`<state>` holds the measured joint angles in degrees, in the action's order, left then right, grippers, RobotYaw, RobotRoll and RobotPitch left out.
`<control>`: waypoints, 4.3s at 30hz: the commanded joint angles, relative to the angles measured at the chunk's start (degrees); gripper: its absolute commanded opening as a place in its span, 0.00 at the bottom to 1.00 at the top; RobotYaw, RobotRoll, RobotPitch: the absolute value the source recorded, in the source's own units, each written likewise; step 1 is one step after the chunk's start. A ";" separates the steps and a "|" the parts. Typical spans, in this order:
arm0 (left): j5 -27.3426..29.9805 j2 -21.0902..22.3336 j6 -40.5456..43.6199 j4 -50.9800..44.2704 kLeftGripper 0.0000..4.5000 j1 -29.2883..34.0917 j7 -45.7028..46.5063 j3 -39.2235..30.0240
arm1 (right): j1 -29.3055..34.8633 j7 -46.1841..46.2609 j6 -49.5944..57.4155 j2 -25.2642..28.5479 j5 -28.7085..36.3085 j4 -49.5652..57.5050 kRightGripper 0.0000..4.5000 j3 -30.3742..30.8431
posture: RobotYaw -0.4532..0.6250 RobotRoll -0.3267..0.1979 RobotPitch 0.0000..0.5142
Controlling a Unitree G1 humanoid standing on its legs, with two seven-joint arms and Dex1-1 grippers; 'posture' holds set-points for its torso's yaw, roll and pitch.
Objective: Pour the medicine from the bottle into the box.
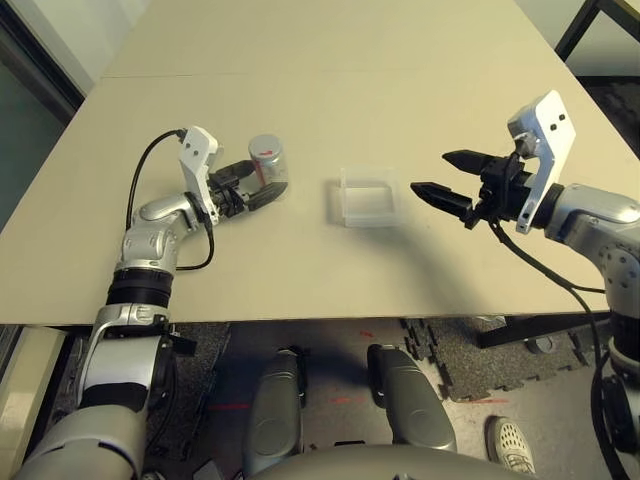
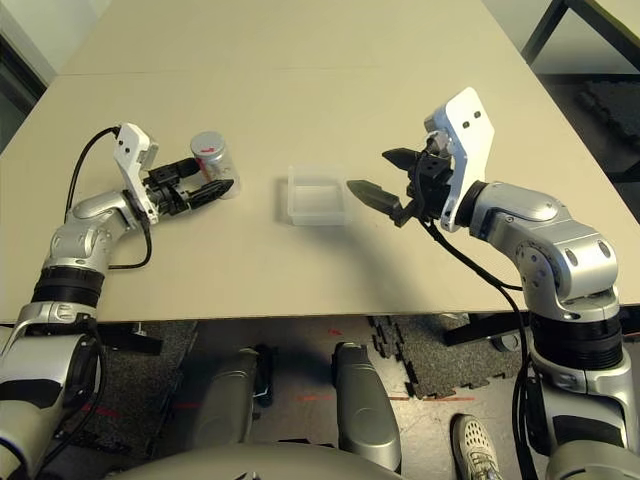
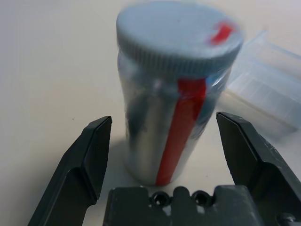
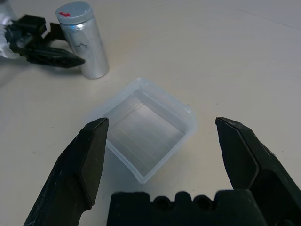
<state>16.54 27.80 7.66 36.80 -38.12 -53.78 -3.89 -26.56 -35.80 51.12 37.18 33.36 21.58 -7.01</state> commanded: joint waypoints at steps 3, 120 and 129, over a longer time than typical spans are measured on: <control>-1.67 -1.01 -2.67 4.76 0.99 -1.90 1.16 -0.31 | -1.14 -0.03 0.30 -0.30 0.53 0.71 1.00 1.09 | 0.24 0.62 0.37; 3.11 -9.85 14.36 -27.47 0.56 -6.89 -16.52 13.60 | -24.62 -27.33 -11.03 -6.40 -5.80 -18.65 1.00 10.37 | 0.27 0.62 0.30; 3.28 -9.66 14.63 -27.96 0.56 -6.61 -16.48 13.67 | -24.67 -24.53 -12.29 -6.44 -6.87 -20.34 1.00 9.66 | 0.28 0.62 0.30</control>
<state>18.91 18.10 22.69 10.04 -44.58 -68.96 8.44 -51.62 -62.48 39.30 30.15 27.05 2.04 3.74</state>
